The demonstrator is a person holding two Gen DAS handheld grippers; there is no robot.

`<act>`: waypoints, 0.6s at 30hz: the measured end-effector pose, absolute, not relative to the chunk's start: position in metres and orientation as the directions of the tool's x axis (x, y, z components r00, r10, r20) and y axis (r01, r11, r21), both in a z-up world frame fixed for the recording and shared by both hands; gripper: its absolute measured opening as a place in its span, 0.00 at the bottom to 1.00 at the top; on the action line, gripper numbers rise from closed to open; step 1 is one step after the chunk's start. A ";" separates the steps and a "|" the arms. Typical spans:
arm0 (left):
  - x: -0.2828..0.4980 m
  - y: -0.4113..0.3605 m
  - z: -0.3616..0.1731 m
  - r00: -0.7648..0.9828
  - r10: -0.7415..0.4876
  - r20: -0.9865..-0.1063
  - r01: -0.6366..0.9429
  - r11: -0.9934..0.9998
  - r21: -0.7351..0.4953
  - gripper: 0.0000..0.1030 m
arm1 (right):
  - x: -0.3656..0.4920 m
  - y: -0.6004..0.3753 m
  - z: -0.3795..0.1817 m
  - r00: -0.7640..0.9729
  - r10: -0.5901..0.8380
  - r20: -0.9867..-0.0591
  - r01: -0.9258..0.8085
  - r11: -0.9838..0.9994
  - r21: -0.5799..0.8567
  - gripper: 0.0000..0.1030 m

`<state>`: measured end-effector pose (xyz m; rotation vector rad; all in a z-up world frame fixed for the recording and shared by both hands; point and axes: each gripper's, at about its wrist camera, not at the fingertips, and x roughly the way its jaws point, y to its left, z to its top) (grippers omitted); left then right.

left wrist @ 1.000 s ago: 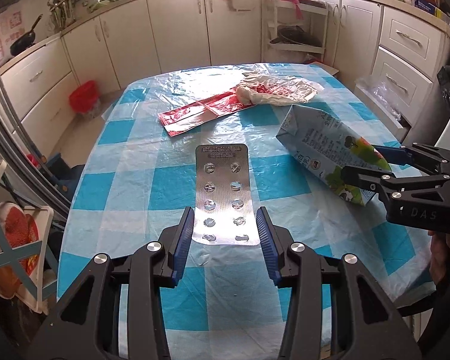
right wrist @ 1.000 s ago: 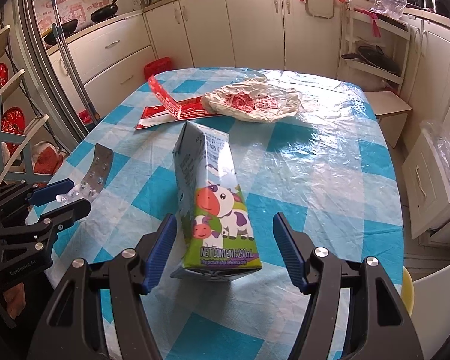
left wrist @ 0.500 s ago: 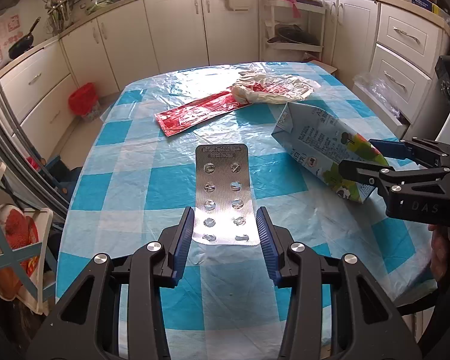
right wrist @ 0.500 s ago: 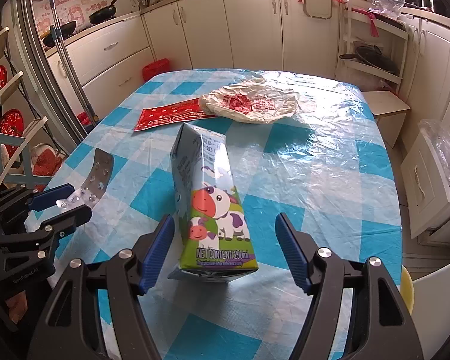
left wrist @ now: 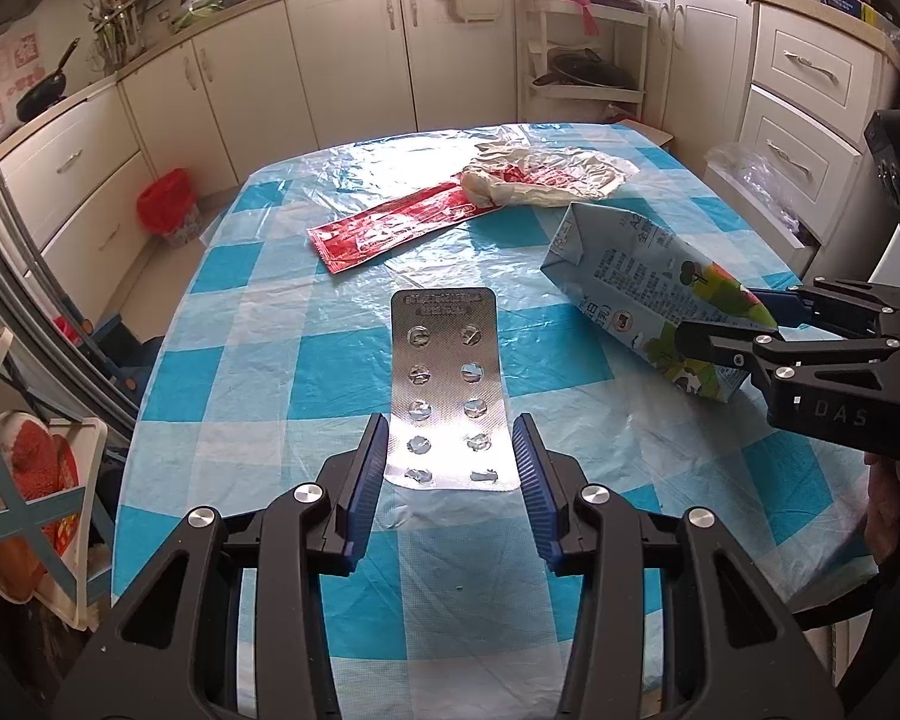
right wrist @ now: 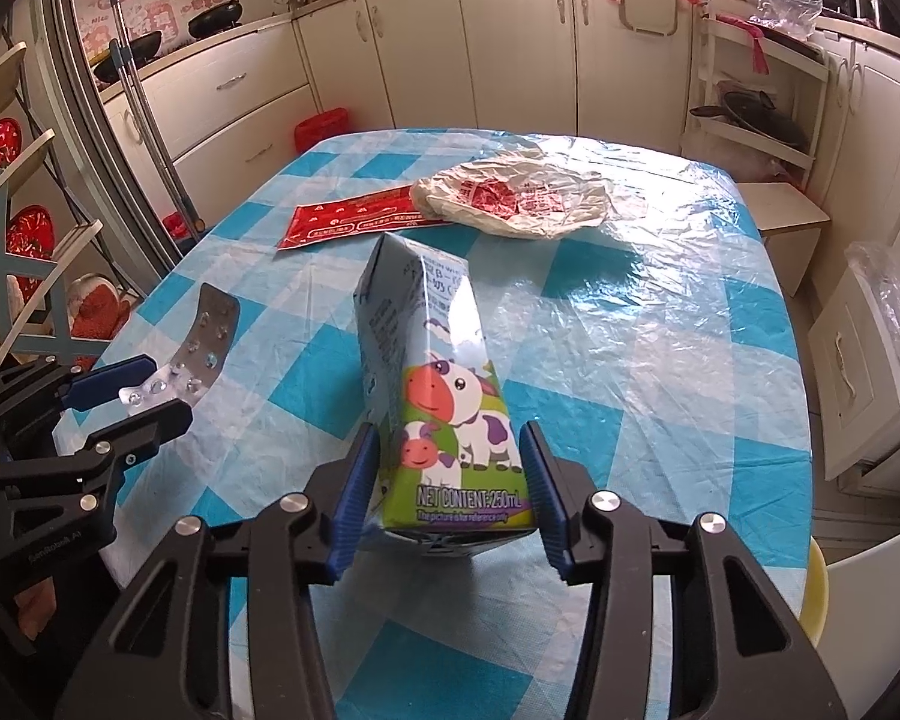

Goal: Collect trash
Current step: 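Lift the cow-print carton with the right gripper while the left gripper holds the blister pack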

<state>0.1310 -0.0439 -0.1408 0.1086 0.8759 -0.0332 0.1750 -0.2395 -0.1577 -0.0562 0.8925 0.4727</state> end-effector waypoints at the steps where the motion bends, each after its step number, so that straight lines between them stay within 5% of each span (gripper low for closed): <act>1: 0.131 -0.044 -0.141 0.640 0.016 -0.768 0.074 0.994 0.082 0.39 | 0.176 -0.240 -0.158 0.531 0.374 -0.760 -0.419 0.896 0.149 0.46; 5: 0.131 -0.044 -0.141 0.640 0.015 -0.768 0.074 0.994 0.082 0.39 | 0.175 -0.240 -0.158 0.542 0.361 -0.759 -0.411 0.901 0.135 0.57; 11: 0.131 -0.044 -0.141 0.640 0.015 -0.768 0.074 0.994 0.080 0.39 | 0.175 -0.242 -0.157 0.550 0.363 -0.753 -0.407 0.903 0.138 0.59; 14: 0.131 -0.044 -0.141 0.640 0.016 -0.768 0.073 0.994 0.082 0.39 | 0.175 -0.242 -0.156 0.545 0.370 -0.752 -0.410 0.900 0.146 0.44; 18: 0.130 -0.046 -0.141 0.643 0.015 -0.766 0.075 0.994 0.082 0.39 | 0.171 -0.244 -0.150 0.571 0.377 -0.729 -0.417 0.898 0.138 0.43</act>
